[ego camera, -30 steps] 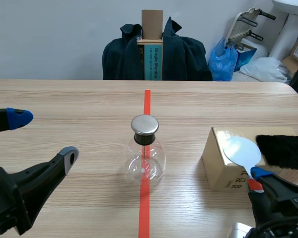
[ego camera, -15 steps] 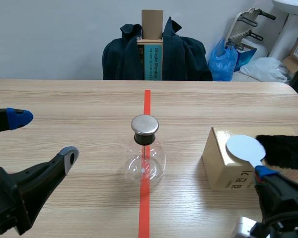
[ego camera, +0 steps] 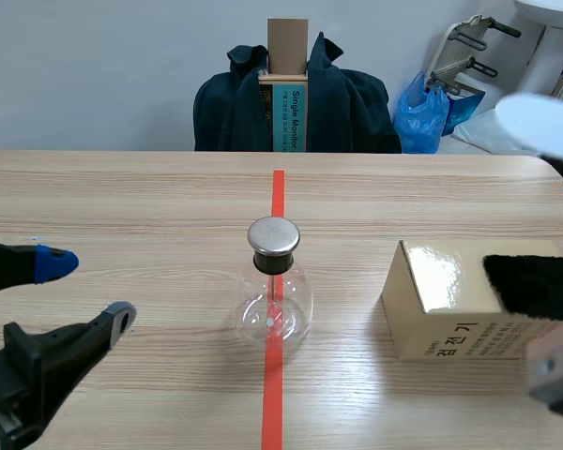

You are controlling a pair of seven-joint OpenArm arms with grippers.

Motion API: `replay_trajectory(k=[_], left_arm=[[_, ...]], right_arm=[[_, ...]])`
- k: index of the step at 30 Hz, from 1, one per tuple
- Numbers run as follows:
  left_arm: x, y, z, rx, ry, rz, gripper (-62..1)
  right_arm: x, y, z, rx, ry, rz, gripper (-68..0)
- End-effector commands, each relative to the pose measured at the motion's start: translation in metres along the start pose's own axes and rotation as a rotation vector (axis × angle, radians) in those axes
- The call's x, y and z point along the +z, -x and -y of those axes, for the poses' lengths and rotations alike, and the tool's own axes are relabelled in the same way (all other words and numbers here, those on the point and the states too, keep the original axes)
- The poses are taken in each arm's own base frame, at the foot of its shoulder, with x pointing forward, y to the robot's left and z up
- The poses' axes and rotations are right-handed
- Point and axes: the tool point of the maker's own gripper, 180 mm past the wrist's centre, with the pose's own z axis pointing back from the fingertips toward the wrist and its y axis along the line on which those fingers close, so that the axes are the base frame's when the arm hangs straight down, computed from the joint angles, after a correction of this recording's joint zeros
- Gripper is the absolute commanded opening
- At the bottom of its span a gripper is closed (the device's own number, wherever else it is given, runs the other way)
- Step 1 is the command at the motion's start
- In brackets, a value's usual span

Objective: Do the electroscope experiment.
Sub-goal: 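Bring the plate to the electroscope and point at the metal foil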

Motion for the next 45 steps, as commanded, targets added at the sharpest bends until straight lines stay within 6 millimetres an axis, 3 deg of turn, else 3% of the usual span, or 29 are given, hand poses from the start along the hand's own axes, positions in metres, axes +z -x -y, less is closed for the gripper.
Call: replay_trajectory(k=[1, 6, 10, 16, 28, 32, 35, 45], left_arm=[[-0.005, 0.0, -0.012, 0.002, -0.025, 0.006, -28.5], [-0.017, 0.02, -0.036, 0.005, -0.015, -0.039, -59.5], [-0.032, 0.036, -0.048, 0.031, 0.028, -0.047, -58.8], [-0.053, 0.051, -0.048, 0.103, 0.101, 0.01, -58.8], [-0.098, 0.071, 0.013, 0.096, 0.284, 0.038, -58.8], [-0.109, 0.077, 0.017, 0.1, 0.246, 0.031, -58.8], [-0.111, 0.074, 0.018, 0.106, 0.24, 0.047, -58.8], [-0.113, 0.073, 0.022, 0.111, 0.248, 0.055, -58.8]], right_arm=[[-0.008, 0.003, 0.026, 0.019, 0.106, 0.016, -66.9], [-0.025, 0.007, 0.056, -0.013, 0.226, 0.024, -66.9], [-0.043, 0.016, 0.069, -0.028, 0.282, 0.012, -66.9], [-0.061, 0.024, 0.097, -0.017, 0.413, 0.014, -66.9], [-0.065, 0.031, 0.103, -0.009, 0.435, -0.009, -66.9], [-0.067, 0.038, 0.1, -0.025, 0.416, -0.046, -66.9], [-0.073, 0.036, 0.086, -0.033, 0.359, -0.045, -66.9], [-0.102, -0.012, 0.024, -0.076, 0.253, 0.056, -66.9]])
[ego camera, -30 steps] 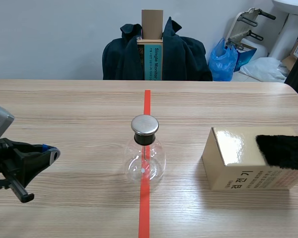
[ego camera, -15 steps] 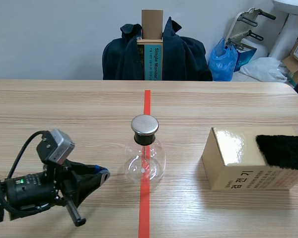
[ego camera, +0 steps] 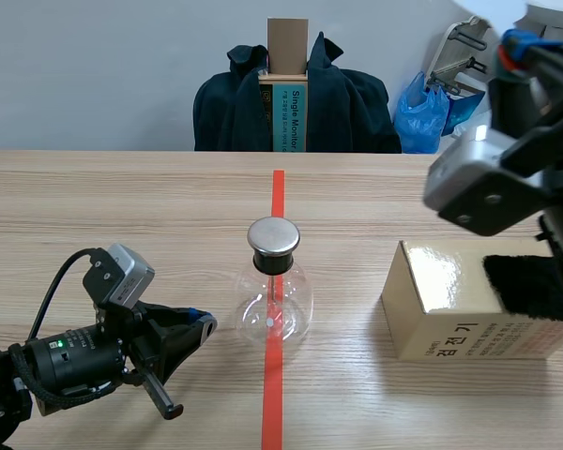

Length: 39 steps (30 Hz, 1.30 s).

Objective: Do the electroscope experiment.
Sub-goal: 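Bring the plate to the electroscope and point at the metal foil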

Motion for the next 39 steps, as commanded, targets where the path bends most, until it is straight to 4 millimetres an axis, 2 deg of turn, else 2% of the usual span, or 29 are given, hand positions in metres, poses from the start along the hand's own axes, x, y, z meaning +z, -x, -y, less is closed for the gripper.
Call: replay_trajectory(k=[1, 7, 13, 19, 24, 29, 39], left_arm=[[-0.003, -0.012, 0.002, -0.003, 0.011, 0.04, -58.8], [-0.004, -0.013, 0.004, 0.003, 0.013, 0.043, -58.8], [-0.004, -0.013, 0.004, 0.003, 0.013, 0.044, -58.8], [-0.004, -0.013, 0.004, 0.003, 0.013, 0.044, -58.8], [-0.004, -0.013, 0.004, 0.003, 0.013, 0.043, -58.8], [-0.004, -0.013, 0.004, 0.003, 0.013, 0.043, -58.8], [-0.004, -0.013, 0.004, 0.003, 0.013, 0.043, -58.8]], right_arm=[[-0.009, -0.004, 0.005, -0.003, 0.044, 0.002, -66.9], [-0.013, -0.025, -0.039, -0.04, -0.054, 0.042, -66.9], [-0.008, -0.034, -0.081, -0.054, -0.148, 0.059, -66.9], [0.004, -0.037, -0.109, -0.065, -0.225, 0.069, -66.9], [0.012, -0.04, -0.122, -0.076, -0.266, 0.074, -66.9], [0.014, -0.046, -0.123, -0.081, -0.272, 0.104, -66.9], [0.03, -0.078, -0.124, -0.111, -0.292, 0.274, -66.9]])
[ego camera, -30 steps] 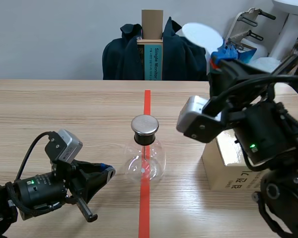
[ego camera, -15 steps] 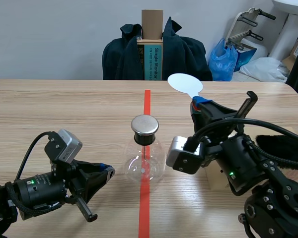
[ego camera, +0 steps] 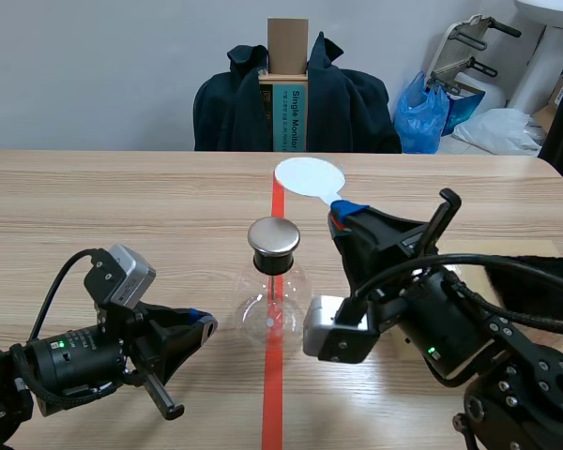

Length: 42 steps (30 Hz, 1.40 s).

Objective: Do the electroscope experiment.
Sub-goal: 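Bring the plate to the electroscope and point at the metal foil, then move the plate toward and away from the electroscope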

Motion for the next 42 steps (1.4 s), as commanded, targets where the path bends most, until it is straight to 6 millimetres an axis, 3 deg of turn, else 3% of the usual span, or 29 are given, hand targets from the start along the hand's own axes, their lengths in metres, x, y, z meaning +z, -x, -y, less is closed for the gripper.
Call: replay_trajectory(k=[1, 14, 24, 32, 42], left_arm=[[-0.004, -0.013, 0.004, 0.001, 0.012, 0.045, -58.8], [-0.004, -0.013, 0.004, 0.001, 0.012, 0.046, -58.8], [-0.004, -0.013, 0.004, 0.001, 0.012, 0.046, -58.8], [-0.004, -0.013, 0.004, 0.001, 0.012, 0.046, -58.8], [-0.004, -0.013, 0.004, 0.001, 0.012, 0.046, -58.8]], right_arm=[[0.0, -0.003, 0.007, 0.013, 0.02, 0.023, -66.9], [0.012, -0.031, -0.001, 0.018, -0.014, 0.19, -66.9], [0.015, -0.041, -0.003, 0.027, -0.023, 0.247, -66.9], [0.015, -0.041, -0.004, 0.034, -0.03, 0.245, -66.9], [0.015, -0.023, -0.008, 0.039, -0.046, 0.124, -66.9]])
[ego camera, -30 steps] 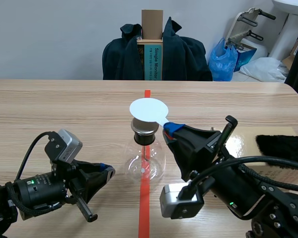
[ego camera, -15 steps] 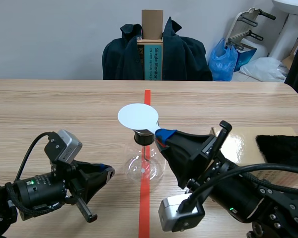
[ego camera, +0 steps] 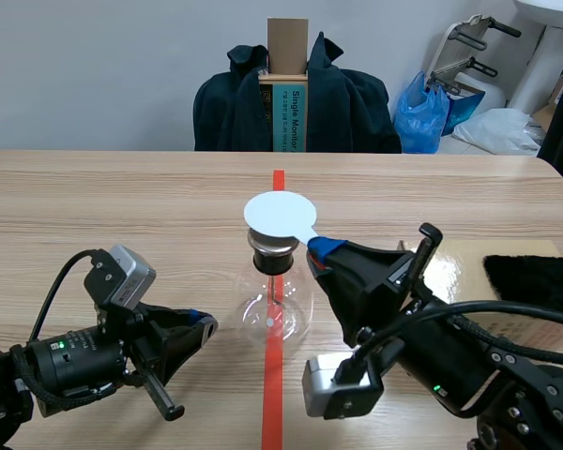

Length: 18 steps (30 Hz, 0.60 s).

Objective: Do the electroscope experiment.
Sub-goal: 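Move the plate toward and away from the electroscope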

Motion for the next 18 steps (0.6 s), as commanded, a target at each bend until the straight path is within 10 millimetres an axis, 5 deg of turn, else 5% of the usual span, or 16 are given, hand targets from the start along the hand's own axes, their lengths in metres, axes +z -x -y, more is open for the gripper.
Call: replay_trajectory(k=[1, 18], left_arm=[[-0.004, -0.014, 0.003, 0.0, 0.012, 0.047, -58.8], [-0.004, -0.014, 0.003, 0.0, 0.012, 0.047, -58.8]], right_arm=[[0.001, 0.005, 0.007, 0.016, 0.02, -0.022, -66.9], [0.009, 0.054, 0.008, 0.014, 0.025, -0.296, -66.9]])
